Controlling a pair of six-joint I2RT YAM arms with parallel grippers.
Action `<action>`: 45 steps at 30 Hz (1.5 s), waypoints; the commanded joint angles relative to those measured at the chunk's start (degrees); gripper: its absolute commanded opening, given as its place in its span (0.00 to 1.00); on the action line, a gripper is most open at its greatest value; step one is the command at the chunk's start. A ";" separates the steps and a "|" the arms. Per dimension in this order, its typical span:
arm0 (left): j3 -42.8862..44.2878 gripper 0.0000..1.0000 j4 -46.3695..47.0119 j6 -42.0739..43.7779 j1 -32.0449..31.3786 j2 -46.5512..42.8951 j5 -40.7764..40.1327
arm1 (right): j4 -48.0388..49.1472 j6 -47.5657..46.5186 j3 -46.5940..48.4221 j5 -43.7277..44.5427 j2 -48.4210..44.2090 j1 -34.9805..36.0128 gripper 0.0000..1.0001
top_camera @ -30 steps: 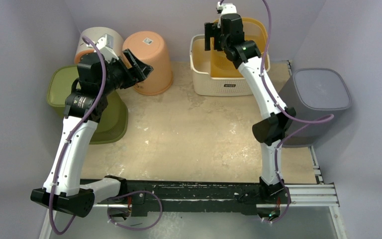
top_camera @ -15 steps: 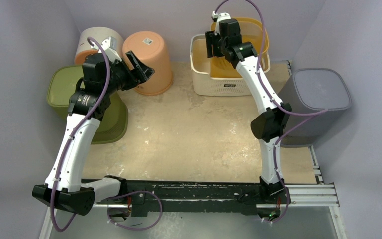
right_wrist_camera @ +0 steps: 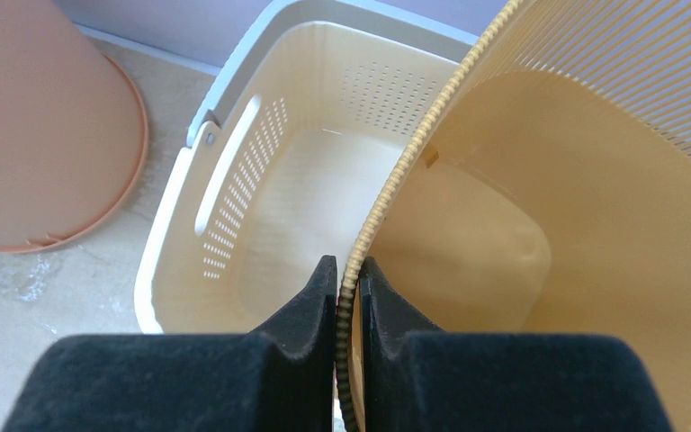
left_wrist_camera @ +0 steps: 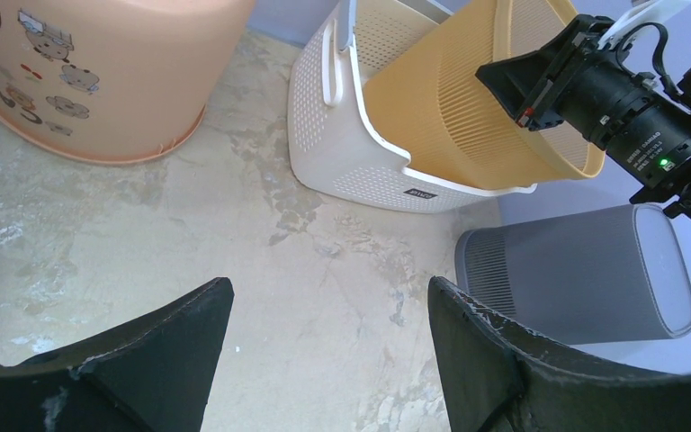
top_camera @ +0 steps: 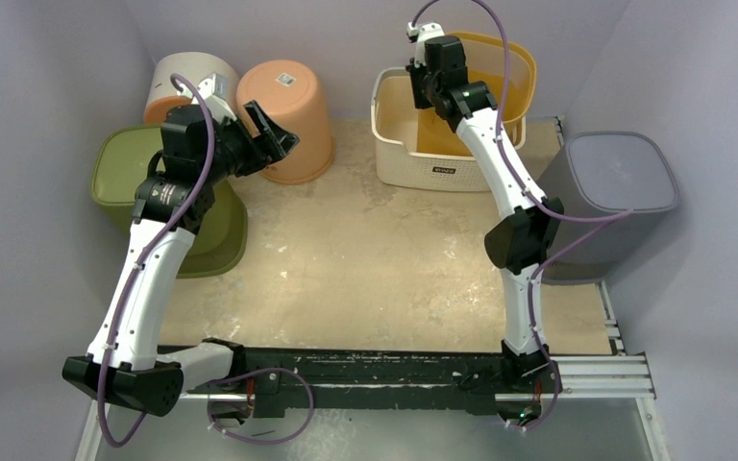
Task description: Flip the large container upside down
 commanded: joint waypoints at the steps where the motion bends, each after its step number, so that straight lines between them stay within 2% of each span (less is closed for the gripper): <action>1: 2.30 0.77 -0.52 0.40 -0.25 -2.31 -1.68 | 2.95 -2.46 6.79 2.69 -3.64 -0.14 0.00; 6: 8.71 0.77 -2.69 -1.26 -0.24 -2.28 -4.30 | 7.48 -0.12 6.31 -1.12 -10.97 -0.14 0.00; 12: 15.07 0.77 -2.56 -2.26 -0.25 -3.66 -9.39 | 15.82 6.92 -3.31 -11.43 -22.59 0.04 0.00; 19: 19.00 0.77 -0.66 -3.89 -0.22 -5.26 -9.76 | 22.31 6.57 -10.83 -13.88 -33.61 0.61 0.00; 25: 20.24 0.77 -0.34 -4.74 -0.23 -7.08 -12.43 | 26.96 15.32 -14.21 -26.45 -38.16 1.45 0.00; 28: 22.54 0.77 -0.09 -4.95 -0.24 -6.95 -13.38 | 33.46 21.41 -21.11 -29.68 -41.11 3.89 0.00; 35: 29.25 0.77 1.35 -5.92 -0.21 -5.73 -14.46 | 42.16 29.00 -33.02 -25.09 -44.00 15.23 0.00; 40: 34.05 0.77 0.29 -6.39 -0.25 -4.18 -13.56 | 53.77 37.54 -52.65 -16.88 -51.64 19.48 0.00; 45: 33.88 0.77 -0.72 -6.72 -0.25 -4.42 -12.26 | 66.55 50.04 -71.82 -16.36 -58.52 19.88 0.00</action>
